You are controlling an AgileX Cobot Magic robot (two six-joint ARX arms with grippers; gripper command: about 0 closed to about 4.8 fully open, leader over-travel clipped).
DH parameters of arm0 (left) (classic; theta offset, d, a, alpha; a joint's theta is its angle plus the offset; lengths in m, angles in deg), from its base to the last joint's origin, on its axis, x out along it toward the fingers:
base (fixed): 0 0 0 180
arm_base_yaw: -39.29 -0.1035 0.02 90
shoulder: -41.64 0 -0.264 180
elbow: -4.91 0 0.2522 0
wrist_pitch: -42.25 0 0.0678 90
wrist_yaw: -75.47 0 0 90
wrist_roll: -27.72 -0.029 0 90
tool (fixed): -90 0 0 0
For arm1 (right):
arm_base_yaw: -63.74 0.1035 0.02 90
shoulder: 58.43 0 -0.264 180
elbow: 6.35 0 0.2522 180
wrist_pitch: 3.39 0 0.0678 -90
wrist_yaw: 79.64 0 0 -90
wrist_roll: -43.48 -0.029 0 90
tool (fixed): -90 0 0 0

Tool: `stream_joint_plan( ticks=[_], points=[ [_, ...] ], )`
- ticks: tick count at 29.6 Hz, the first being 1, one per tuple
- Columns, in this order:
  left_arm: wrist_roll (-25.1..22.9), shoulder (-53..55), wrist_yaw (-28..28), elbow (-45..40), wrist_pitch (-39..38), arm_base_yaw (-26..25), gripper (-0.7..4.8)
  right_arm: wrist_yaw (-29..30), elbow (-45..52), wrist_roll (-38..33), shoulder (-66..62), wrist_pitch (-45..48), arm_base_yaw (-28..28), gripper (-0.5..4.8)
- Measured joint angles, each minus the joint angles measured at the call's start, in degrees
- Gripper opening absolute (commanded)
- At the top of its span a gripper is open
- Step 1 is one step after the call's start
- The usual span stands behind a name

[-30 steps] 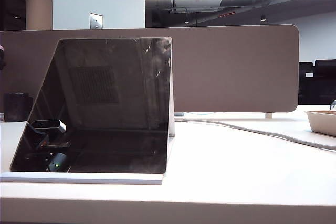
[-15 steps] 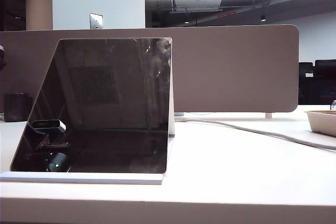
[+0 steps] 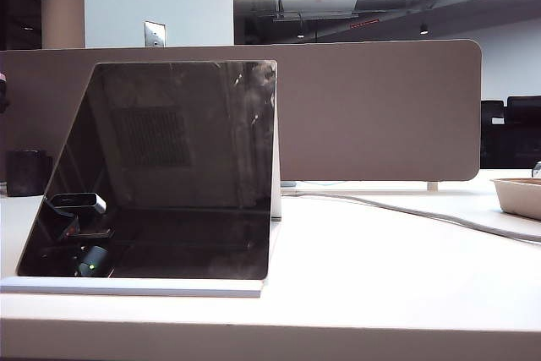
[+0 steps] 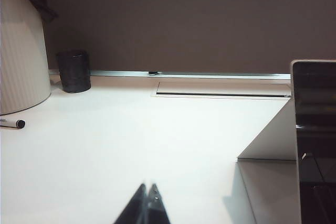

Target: Push the base of the mirror on the table to move it forward for a short distance.

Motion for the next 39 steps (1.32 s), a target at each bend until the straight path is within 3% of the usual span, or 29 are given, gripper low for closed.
stream_joint_plan(
  ticks=[6, 12, 18, 39],
  points=[
    [0.0, 0.0, 0.0, 0.0, 0.0, 0.0, 0.03, -0.04, 0.0, -0.02, 0.0, 0.0, 3.1, 0.22],
    [0.0, 0.0, 0.0, 0.0, -0.02, 0.0, 0.03, 0.09, 0.0, 0.02, 0.0, 0.0, 23.08, 0.22],
    [0.0, 0.0, 0.0, 0.0, -0.02, 0.0, 0.03, 0.04, 0.0, 0.02, 0.0, 0.0, 33.81, 0.22],
    [0.0, 0.0, 0.0, 0.0, -0.02, 0.0, 0.03, 0.07, 0.0, 0.02, 0.0, 0.0, 34.36, 0.22]
  ],
)
